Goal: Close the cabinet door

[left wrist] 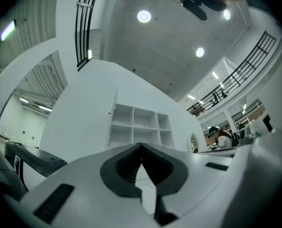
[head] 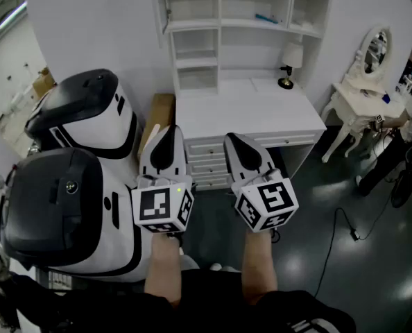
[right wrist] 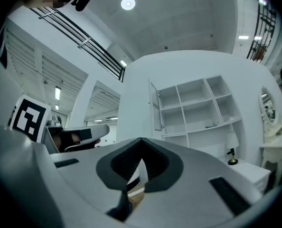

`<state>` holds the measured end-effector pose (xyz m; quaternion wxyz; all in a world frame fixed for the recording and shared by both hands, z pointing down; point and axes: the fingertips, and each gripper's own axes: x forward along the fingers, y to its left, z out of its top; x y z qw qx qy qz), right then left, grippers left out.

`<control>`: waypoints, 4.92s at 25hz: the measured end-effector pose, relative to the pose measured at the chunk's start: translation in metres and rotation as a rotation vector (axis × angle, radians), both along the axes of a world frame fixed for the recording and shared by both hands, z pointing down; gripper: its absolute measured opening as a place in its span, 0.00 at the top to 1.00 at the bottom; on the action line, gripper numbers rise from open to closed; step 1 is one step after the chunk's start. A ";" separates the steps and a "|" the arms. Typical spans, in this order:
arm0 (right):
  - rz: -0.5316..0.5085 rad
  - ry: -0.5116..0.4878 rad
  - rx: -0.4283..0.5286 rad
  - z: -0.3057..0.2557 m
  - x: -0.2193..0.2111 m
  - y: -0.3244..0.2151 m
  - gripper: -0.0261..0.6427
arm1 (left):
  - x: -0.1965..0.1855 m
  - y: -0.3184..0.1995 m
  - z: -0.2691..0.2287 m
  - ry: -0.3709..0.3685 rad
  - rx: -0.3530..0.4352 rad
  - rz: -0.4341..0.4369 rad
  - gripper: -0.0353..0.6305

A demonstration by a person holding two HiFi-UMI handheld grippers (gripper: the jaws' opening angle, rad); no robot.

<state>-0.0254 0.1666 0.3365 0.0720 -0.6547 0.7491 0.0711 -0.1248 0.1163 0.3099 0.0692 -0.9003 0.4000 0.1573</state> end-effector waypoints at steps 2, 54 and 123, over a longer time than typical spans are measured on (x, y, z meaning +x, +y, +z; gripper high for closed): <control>0.004 -0.005 -0.008 0.005 0.001 0.002 0.93 | -0.001 0.000 0.003 0.007 -0.013 0.009 0.93; -0.040 0.073 0.122 -0.032 -0.031 -0.254 0.93 | -0.028 -0.250 -0.037 0.064 0.019 0.038 0.93; 0.114 0.453 0.262 -0.137 0.008 -0.497 0.75 | 0.096 -0.478 -0.294 -0.120 0.535 0.177 0.82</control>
